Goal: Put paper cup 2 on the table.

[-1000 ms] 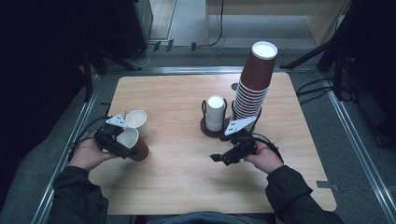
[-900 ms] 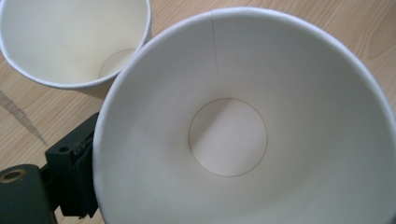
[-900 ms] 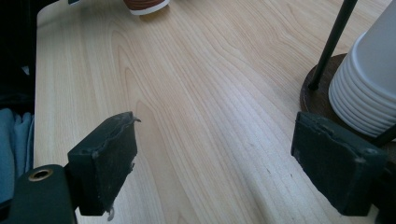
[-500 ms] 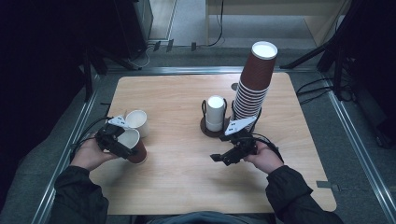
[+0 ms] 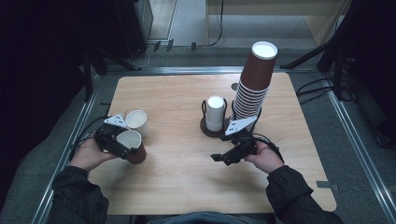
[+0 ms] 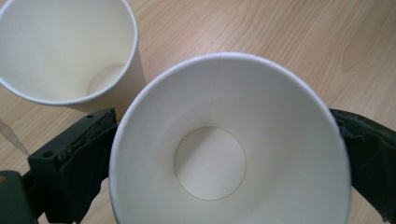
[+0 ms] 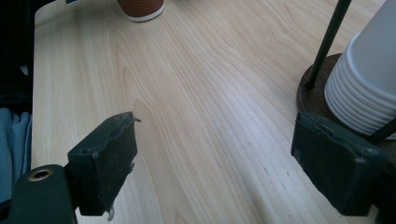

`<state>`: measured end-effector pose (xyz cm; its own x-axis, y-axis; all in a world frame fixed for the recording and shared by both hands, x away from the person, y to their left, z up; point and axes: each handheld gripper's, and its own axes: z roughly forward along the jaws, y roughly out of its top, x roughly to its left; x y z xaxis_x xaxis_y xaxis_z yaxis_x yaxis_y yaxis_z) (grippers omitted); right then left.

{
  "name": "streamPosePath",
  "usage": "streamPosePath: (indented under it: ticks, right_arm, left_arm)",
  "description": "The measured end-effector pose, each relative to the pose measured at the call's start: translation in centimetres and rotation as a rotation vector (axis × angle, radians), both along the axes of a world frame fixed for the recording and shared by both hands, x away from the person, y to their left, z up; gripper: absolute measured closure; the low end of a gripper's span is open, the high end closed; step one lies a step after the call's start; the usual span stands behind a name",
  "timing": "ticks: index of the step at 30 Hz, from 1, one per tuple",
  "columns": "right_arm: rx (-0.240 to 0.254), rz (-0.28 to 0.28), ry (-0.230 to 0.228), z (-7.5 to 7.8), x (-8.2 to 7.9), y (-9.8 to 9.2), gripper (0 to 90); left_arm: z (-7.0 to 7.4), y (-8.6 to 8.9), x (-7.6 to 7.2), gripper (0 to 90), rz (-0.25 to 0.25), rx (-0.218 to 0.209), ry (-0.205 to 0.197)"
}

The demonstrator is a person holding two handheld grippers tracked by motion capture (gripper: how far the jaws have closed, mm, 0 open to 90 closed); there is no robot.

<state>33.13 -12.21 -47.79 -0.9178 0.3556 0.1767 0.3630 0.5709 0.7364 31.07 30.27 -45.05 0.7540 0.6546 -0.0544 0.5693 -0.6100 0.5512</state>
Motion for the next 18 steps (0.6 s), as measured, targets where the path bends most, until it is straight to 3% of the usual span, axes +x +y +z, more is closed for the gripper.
streamPosePath:
  ticks: [8,11,18]
  right_arm:
    - [-0.001,0.000,-0.001,0.0,0.0,0.0,14.7]
    - [-0.003,0.003,-0.004,0.0,0.0,0.0,14.7]
    - [-0.008,0.006,-0.006,-0.1,-0.1,0.0,14.7]
  left_arm:
    - [1.5,-0.1,-0.2,0.0,0.001,-0.029,-0.023]
    - [2.3,-0.3,-0.4,0.0,-0.015,-0.062,-0.041]
    - [3.9,-1.7,-0.8,0.0,-0.043,-0.086,-0.064]
